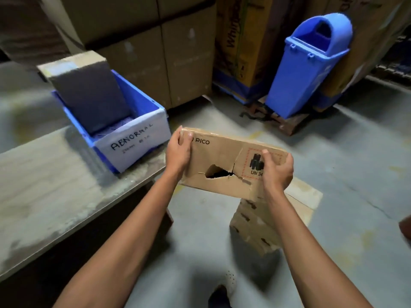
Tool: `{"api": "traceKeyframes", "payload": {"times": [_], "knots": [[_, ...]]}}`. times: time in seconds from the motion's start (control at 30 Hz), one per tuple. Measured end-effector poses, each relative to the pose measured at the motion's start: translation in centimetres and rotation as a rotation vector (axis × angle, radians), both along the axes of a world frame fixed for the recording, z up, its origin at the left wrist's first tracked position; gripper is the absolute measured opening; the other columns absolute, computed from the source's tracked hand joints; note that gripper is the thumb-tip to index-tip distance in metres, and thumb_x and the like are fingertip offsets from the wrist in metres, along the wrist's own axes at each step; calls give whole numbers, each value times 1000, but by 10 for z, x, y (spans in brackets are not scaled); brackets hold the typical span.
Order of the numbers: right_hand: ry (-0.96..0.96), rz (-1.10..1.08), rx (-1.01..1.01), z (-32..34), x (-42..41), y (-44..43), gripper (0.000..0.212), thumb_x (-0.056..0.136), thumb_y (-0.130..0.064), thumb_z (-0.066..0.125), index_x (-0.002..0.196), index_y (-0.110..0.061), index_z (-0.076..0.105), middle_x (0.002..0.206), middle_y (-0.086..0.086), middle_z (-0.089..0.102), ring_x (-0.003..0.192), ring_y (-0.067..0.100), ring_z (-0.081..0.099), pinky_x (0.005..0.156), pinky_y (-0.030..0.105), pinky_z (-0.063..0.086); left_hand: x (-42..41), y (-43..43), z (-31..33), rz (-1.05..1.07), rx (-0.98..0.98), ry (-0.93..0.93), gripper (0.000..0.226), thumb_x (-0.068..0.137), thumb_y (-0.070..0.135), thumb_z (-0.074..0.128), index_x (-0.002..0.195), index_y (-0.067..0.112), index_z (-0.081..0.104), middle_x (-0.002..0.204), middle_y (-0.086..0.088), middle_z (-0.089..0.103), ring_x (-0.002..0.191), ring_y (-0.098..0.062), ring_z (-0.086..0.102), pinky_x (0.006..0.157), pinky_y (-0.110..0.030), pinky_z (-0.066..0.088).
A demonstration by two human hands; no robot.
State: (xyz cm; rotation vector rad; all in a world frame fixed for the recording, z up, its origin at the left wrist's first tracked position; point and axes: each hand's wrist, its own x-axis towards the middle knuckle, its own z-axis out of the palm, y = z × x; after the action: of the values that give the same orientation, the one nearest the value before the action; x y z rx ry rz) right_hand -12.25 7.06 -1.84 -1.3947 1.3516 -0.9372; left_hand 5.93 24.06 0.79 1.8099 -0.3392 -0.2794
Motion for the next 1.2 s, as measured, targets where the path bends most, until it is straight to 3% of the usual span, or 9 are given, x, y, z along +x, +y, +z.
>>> {"api": "traceKeyframes", "payload": {"times": [0.07,0.17,0.3,0.37,0.43,0.57,0.87,1.0,1.2], "knots": [[16,57,-24,5,7,34,78,65,-75,59,127,-29,54,117,-4,69,107,26,65,93,48,55,-2,45,2,50,6,29,63,85,65,49,128,20,57,126,-4,65,118,-24,59,103,-51,48],[51,143,-32,9,22,85,76,63,-75,55,123,-29,55,116,-4,70,108,30,63,95,49,52,-11,115,4,148,-63,24,27,97,48,47,102,25,61,106,0,68,106,-24,63,89,-42,53],[76,280,-10,7,51,160,85,60,-77,48,131,-31,51,127,-4,66,116,32,58,102,52,46,-15,212,2,323,-101,49,42,101,55,33,98,24,62,107,-3,69,102,-23,65,95,-45,52],[99,383,-14,13,68,205,83,66,-71,50,139,-32,46,135,1,61,125,36,52,109,52,39,-13,263,-1,405,-111,103,63,88,77,27,106,27,61,113,-4,69,107,-24,65,99,-50,50],[128,494,-25,20,85,248,80,82,-55,59,153,-32,30,147,6,53,136,40,41,114,53,29,-14,311,-1,490,-114,161,93,74,96,21,134,31,49,138,-5,59,126,-27,56,108,-53,43],[164,744,-105,26,118,321,87,89,-43,63,159,-41,12,153,7,45,139,42,37,114,57,28,-25,388,3,659,-120,110,65,101,65,21,158,36,15,163,3,28,148,-23,30,120,-51,27],[-7,1096,0,15,198,415,72,77,-53,65,143,-49,38,139,-1,56,126,24,54,106,50,46,1,497,-7,934,-208,63,49,99,61,37,132,28,55,130,2,61,121,-20,56,103,-44,48],[-102,1149,27,7,251,433,41,91,-29,70,129,-30,54,123,-3,63,110,16,63,89,34,55,34,516,-15,1002,-201,47,17,101,43,53,112,30,56,109,6,62,103,-16,58,76,-31,48],[-61,1156,87,-18,321,441,17,96,-25,65,108,-21,56,104,-1,61,89,13,63,77,36,58,109,532,-49,1131,-162,137,10,96,30,63,98,25,55,115,-6,62,106,-23,59,93,-45,51]]}}
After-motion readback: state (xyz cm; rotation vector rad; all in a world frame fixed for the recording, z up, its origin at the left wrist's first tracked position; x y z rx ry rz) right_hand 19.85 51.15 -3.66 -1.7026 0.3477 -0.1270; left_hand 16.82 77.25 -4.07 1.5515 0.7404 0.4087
